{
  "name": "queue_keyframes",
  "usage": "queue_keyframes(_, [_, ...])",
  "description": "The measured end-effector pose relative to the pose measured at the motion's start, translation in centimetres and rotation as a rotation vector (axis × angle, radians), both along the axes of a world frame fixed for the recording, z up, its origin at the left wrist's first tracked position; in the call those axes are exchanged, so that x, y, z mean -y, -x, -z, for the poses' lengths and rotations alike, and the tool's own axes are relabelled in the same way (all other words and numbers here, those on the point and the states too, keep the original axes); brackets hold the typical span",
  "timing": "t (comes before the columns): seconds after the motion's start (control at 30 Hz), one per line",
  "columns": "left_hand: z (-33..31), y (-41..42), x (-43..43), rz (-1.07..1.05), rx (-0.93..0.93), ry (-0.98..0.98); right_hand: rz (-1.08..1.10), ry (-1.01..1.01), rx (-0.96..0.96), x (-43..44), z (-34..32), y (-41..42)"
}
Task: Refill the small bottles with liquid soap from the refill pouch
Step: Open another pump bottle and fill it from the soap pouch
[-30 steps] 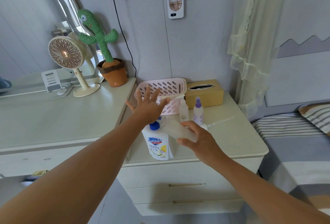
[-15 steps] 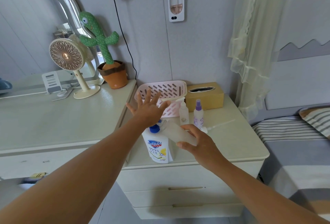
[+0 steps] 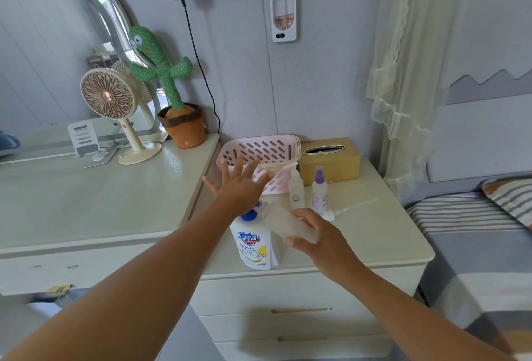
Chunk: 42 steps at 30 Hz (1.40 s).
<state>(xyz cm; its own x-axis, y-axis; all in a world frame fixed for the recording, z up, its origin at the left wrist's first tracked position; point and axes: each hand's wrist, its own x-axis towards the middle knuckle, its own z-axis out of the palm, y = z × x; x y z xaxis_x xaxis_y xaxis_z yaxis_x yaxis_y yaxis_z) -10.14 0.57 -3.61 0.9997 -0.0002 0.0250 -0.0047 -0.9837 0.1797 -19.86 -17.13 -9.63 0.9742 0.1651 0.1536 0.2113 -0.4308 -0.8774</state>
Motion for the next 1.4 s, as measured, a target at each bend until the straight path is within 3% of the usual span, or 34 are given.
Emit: queue_keyframes(1.4, [-0.5, -0.3, -0.4, 0.016, -0.021, -0.016, -0.011, -0.02, 0.011, -0.3, 0.3, 0.1])
